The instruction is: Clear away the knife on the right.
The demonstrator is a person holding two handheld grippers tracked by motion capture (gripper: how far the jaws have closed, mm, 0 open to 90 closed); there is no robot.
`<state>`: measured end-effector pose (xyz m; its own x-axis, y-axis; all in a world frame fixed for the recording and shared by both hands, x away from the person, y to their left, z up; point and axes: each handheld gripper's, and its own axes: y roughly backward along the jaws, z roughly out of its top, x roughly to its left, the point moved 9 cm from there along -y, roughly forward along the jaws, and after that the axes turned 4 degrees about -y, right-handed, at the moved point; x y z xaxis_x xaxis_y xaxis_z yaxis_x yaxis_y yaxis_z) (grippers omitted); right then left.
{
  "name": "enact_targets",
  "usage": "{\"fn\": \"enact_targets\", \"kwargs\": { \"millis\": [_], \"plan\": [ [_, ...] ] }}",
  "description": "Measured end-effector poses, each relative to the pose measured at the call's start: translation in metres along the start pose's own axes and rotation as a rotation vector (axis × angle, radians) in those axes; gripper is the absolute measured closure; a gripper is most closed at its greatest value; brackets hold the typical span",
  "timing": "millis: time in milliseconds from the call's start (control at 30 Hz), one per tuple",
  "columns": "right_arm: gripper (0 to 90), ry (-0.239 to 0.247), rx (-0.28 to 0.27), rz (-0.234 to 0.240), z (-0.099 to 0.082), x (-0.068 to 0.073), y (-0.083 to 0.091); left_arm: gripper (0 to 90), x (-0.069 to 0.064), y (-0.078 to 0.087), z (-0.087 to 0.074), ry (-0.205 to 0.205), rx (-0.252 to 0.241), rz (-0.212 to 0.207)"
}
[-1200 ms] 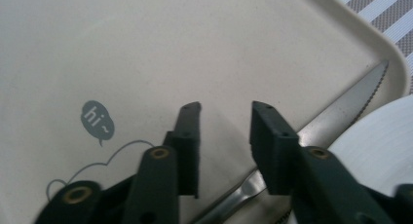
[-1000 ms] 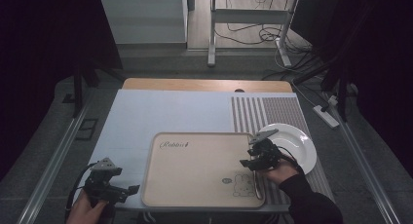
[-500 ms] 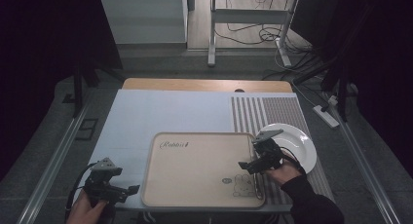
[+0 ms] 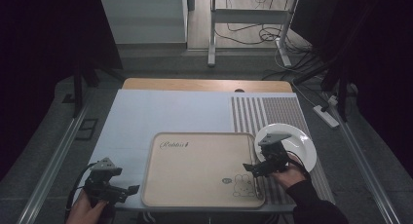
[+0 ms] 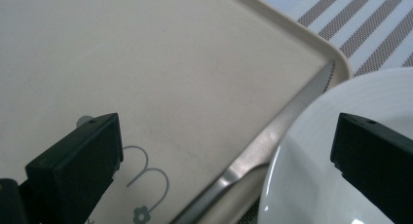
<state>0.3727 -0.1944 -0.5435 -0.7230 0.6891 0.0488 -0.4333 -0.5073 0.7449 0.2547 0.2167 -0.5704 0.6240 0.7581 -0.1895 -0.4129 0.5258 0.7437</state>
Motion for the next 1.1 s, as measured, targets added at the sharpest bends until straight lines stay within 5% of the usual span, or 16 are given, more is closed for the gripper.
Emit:
{"fn": "enact_targets", "kwargs": {
  "millis": [467, 1100],
  "plan": [
    [0.0, -0.042, -0.059, -0.076, -0.015, -0.011, 0.02, 1.7, 0.0, 0.0, 0.0, 0.005, -0.001, -0.002],
    [0.0, -0.145, -0.107, -0.119, -0.041, -0.022, 0.042, 1.7, 0.0, 0.0, 0.0, 0.004, -0.003, -0.003]
  ]
}}
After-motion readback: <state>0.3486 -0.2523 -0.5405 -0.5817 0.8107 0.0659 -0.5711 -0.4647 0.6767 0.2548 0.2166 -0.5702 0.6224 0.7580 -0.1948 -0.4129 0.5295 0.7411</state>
